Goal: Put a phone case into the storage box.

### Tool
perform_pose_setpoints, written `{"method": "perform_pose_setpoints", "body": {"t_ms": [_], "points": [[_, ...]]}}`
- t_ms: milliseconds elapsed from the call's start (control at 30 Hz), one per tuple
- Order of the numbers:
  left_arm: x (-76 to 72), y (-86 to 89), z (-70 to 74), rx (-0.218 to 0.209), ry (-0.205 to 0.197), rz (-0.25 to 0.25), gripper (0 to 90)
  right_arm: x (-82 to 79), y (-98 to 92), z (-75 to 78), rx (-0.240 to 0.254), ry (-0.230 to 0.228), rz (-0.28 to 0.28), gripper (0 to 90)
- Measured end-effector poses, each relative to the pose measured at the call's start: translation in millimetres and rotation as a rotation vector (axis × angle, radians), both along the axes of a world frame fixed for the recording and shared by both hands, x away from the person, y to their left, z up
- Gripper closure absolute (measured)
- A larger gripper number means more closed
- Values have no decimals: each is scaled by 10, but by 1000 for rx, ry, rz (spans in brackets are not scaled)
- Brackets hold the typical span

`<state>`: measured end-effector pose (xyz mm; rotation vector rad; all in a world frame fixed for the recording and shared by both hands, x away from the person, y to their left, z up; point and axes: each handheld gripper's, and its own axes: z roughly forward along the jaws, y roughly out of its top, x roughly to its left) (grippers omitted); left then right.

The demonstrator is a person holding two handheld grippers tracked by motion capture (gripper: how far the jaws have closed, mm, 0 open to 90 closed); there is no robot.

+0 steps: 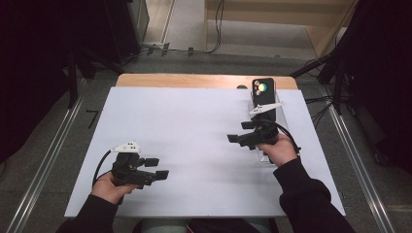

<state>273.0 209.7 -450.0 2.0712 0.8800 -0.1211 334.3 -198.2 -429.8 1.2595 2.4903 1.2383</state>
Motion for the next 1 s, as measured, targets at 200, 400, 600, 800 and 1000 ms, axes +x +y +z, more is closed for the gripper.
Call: {"method": "perform_pose_setpoints", "body": {"t_ms": [200,400,600,800,1000], "points": [[-6,-1,1,-4,-4,0,284,-107,0,-15,20,-13,29,147],[-10,-2,4,2,-4,-3,285,-250,-6,-31,5,-7,63,147],[-12,-5,5,2,-5,-5,284,-373,-49,-78,5,-3,76,147],[-17,-17,-1,3,-5,-15,284,-507,-99,-142,1,-17,87,147],[-23,-26,0,3,-7,-26,284,-602,-145,-219,10,4,95,147]]}}
